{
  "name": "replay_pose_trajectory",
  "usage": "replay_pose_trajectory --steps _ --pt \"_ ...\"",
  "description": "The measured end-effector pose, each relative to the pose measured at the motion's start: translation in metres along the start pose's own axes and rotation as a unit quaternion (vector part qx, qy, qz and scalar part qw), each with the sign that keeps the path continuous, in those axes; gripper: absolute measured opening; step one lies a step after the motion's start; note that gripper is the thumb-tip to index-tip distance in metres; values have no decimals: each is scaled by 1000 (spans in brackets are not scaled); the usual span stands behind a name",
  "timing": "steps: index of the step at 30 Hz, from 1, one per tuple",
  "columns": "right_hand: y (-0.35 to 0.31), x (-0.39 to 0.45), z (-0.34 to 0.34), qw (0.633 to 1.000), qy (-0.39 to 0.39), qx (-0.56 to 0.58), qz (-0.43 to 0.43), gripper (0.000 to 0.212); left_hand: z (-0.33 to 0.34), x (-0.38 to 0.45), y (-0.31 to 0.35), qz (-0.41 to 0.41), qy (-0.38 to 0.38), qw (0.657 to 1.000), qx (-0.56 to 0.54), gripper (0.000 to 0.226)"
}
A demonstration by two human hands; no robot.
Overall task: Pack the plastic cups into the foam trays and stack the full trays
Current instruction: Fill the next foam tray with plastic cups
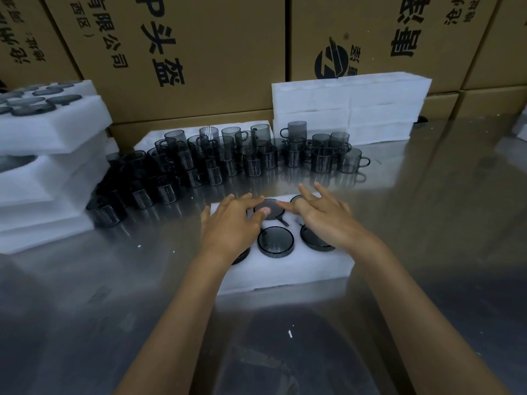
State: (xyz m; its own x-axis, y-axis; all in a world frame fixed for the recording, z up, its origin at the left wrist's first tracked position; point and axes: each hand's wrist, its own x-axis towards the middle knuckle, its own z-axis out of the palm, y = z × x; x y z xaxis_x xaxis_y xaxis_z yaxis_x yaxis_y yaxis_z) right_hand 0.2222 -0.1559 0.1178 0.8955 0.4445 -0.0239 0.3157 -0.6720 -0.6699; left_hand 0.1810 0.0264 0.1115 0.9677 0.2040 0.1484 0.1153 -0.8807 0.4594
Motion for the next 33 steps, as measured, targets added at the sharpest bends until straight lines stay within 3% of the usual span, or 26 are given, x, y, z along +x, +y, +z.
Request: replay_pose_trajectory --steps 14,18,21,23,26,28,31,33 --pt "4 4 2 998 35 42 -9 42 -1 4 -6 29 0 997 -69 33" --pt "7 -1 5 999 31 2 -31 37 2 1 -5 38 -7 999 -17 38" --pt "14 -6 2 990 87 113 -10 53 0 2 -3 36 -39 999 -15 40" --pt "25 -12 -3 969 135 198 63 60 -7 5 -9 23 -80 991 -107 40" --pt "38 -18 -7 957 107 214 162 58 -18 -4 -39 -80 -63 919 -381 41" --pt "39 -20 -7 959 110 204 163 57 -13 -23 -58 -141 -17 900 -411 44" --pt "36 -21 -11 963 103 204 142 39 -2 -38 -62 -112 -5 898 -425 18" --pt "34 -22 -9 953 71 266 128 28 -2 -41 -59 -82 12 881 -465 21"
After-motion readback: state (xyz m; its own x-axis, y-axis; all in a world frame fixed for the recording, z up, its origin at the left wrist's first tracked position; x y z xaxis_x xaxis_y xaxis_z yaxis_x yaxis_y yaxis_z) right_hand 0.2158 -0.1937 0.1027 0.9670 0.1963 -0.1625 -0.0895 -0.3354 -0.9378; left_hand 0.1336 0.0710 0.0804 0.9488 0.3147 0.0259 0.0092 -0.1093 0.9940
